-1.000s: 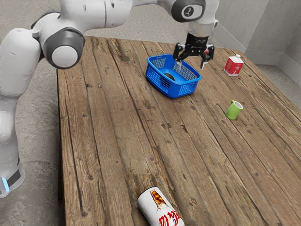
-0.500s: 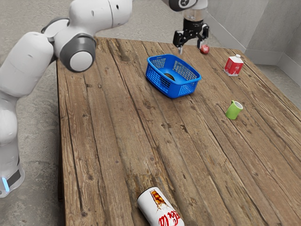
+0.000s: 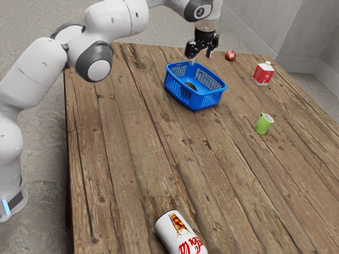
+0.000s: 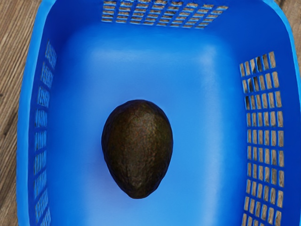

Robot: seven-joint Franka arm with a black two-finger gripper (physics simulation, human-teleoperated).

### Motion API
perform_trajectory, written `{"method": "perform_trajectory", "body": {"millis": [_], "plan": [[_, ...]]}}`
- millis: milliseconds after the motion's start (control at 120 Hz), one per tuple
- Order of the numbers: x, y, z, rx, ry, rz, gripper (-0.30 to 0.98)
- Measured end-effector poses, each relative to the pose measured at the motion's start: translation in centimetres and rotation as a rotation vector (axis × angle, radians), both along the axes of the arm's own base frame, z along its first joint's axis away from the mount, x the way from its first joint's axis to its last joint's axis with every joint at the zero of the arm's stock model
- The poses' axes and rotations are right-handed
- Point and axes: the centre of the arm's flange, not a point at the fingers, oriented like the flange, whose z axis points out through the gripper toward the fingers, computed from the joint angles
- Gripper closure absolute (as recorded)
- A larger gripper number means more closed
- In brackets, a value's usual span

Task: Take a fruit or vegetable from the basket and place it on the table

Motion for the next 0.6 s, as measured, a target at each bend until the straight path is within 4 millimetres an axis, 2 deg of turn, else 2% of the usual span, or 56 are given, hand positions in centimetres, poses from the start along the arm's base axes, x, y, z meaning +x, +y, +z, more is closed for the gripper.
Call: {"method": "perform_trajectory", "body": {"millis": [183, 250, 458, 600], "plan": [[-0.3, 2.2, -1.6, -0.008, 0.020, 0.044, 0.00], [-0.3, 2.3, -2.0, -0.011, 0.026, 0.049, 0.00], [0.8, 2.4, -5.8, -0.031, 0.070, 0.055, 0.00], [1.8, 2.1, -7.0, -0.033, 0.066, 0.049, 0.00]]}}
